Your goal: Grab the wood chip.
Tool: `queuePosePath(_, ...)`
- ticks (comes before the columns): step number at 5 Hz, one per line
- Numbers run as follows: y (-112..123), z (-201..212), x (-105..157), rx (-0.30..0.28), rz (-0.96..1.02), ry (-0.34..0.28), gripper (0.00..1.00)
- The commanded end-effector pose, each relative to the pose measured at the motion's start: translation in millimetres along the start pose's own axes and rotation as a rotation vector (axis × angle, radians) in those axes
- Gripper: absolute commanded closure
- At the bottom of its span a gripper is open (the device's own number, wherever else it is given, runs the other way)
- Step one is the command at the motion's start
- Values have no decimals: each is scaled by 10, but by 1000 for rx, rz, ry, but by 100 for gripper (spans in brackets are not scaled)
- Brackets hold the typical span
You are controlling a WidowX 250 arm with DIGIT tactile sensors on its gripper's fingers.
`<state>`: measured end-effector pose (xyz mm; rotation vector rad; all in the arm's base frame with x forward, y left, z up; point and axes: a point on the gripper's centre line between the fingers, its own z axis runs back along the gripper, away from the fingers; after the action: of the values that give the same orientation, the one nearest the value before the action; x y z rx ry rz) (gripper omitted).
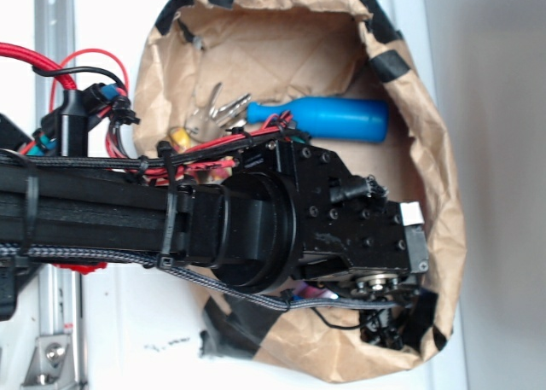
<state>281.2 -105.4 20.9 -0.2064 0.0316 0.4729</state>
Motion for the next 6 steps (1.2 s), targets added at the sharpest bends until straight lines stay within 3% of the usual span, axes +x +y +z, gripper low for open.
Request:
queuePosePath(1, 3, 183, -54, -23, -33, -32, 100)
queuePosePath(2, 327, 687, 116, -65, -158, -120, 100)
queuePosePath(3, 661, 1254, 345, -189, -354, -298, 100)
queuePosePath(4, 606, 1749, 428, -238, -411, -338, 100)
queuePosePath(5, 377, 1833, 382, -288, -414, -314, 100)
queuePosePath(6, 349, 1728, 331, -192, -392, -270, 100)
